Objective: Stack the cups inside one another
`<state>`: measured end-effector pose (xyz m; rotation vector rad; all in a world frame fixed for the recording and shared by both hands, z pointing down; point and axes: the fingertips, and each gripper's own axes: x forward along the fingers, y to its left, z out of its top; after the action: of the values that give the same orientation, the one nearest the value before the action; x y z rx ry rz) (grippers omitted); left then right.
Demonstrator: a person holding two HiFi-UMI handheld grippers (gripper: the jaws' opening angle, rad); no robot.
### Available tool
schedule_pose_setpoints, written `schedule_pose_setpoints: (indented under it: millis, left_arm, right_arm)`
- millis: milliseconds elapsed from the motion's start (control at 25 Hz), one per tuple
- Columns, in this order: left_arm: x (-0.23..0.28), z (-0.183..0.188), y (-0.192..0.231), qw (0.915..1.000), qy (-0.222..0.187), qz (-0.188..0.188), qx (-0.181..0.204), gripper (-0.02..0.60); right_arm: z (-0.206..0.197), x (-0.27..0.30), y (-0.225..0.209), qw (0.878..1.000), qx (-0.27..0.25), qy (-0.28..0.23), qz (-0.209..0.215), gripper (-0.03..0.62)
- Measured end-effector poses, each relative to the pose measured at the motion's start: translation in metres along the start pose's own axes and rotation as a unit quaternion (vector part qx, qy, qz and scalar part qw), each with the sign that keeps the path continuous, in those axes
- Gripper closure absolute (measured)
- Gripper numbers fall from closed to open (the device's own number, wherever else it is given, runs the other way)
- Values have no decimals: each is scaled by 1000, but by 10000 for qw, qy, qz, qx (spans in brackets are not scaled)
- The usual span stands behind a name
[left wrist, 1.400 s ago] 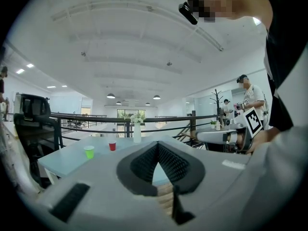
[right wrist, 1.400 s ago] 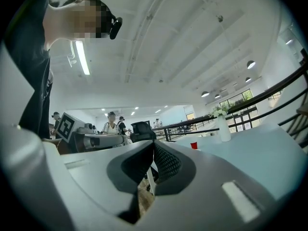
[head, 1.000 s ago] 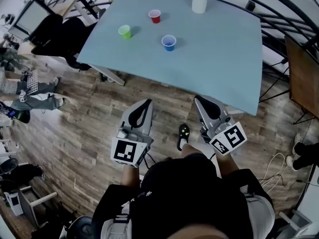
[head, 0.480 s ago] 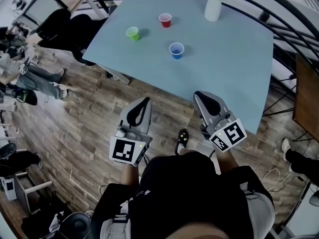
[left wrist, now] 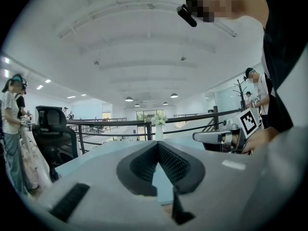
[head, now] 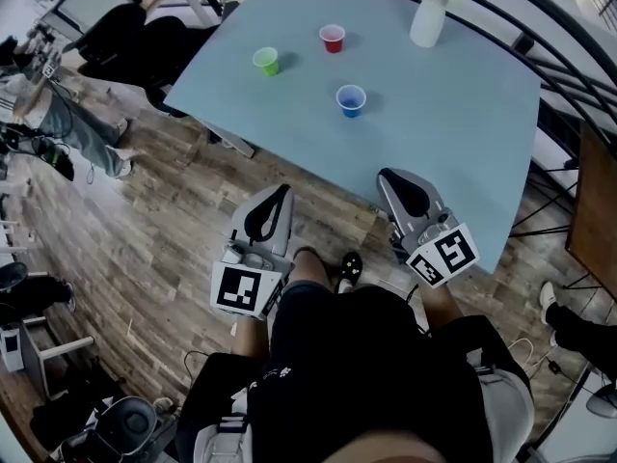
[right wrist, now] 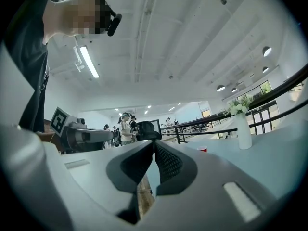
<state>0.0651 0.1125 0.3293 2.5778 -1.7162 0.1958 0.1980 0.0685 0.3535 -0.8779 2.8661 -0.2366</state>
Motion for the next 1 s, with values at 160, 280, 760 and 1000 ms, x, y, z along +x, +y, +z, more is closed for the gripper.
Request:
schedule_pose_setpoints:
  millis: [160, 280, 760, 1000]
  left_arm:
    - [5, -3, 15, 10000, -31, -29, -29, 589]
    - [18, -2, 22, 9998, -52, -169, -14, 589]
    - [83, 2, 69, 9962, -80, -866, -33, 589]
    - [108, 8, 84, 9933, -94, -1149, 90, 589]
  right_arm:
    - [-2, 11, -5, 9999, -67, 42, -91, 579]
    - [-1, 18, -14, 9996, -110, 57, -237, 579]
    - [-10, 60, -53, 9950, -79, 122, -993, 565]
    - [-14, 73, -71, 9911, -91, 154, -1319, 551]
